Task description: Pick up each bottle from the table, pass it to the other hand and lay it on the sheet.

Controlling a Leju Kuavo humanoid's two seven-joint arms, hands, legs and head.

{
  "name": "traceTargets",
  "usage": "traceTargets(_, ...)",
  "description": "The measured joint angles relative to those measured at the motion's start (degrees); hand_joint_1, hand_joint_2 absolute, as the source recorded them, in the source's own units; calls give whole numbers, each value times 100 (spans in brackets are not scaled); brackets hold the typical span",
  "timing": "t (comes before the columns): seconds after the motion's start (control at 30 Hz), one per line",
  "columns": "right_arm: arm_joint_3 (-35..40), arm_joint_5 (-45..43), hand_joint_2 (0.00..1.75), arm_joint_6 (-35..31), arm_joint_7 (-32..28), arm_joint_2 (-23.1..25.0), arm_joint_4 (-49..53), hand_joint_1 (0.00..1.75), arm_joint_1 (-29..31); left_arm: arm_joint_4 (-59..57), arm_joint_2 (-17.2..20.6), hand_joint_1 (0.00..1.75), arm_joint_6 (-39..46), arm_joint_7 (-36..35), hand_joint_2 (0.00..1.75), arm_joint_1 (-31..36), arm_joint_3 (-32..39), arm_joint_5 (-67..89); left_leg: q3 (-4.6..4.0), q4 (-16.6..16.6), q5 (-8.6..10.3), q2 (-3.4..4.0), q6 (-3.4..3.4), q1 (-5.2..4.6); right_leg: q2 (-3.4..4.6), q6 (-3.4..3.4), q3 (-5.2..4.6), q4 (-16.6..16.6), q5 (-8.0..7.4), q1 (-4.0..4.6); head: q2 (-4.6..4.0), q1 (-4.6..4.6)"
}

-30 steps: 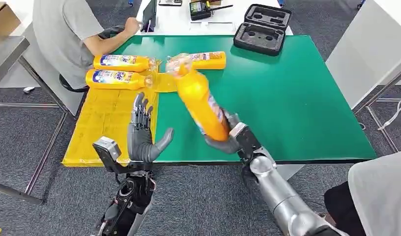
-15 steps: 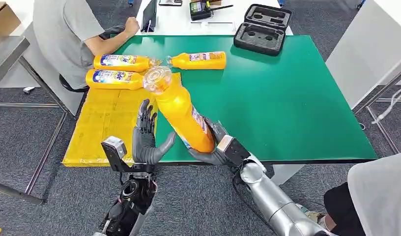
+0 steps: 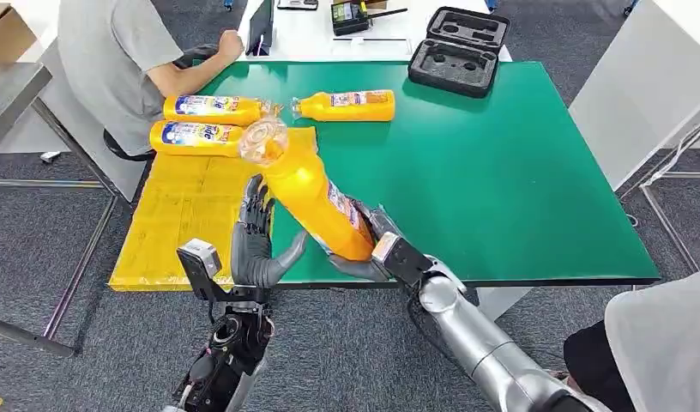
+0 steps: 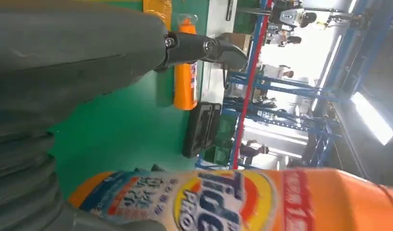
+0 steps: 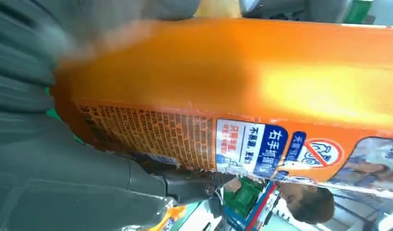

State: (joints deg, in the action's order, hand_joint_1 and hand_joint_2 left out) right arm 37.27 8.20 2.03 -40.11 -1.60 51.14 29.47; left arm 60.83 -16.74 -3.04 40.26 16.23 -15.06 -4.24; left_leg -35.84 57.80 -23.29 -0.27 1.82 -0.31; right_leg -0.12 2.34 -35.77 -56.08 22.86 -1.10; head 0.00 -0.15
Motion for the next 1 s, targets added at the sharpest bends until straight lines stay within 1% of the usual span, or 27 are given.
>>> traceTargets(0.17, 22, 118, 175, -168, 0, -116, -48, 175, 101, -11, 0, 0, 210, 0, 175, -1, -2, 9, 0, 0, 0, 0, 0, 0, 0, 0, 0, 0, 0, 0, 0, 0)
traceTargets(0.33, 59, 133, 175, -264, 0, -238, -48, 175, 151, -55, 0, 0, 234, 0, 175, 2, 2, -7, 0, 0, 0, 0, 0, 0, 0, 0, 0, 0, 0, 0, 0, 0)
traceTargets(0.73, 9, 129, 175, -538, 0, -459, -41, 175, 216, -181, 0, 0, -304, 0, 175, 10, -22, -22, 0, 0, 0, 0, 0, 0, 0, 1, 0, 0, -1, 0, 0, 0)
traceTargets(1.0, -52, 140, 175, -577, 0, -557, -41, 175, 365, -256, 0, 0, -420, 0, 175, 13, -116, 11, 0, 1, 0, 0, 0, 0, 0, 1, 0, 0, -1, 0, 0, 0)
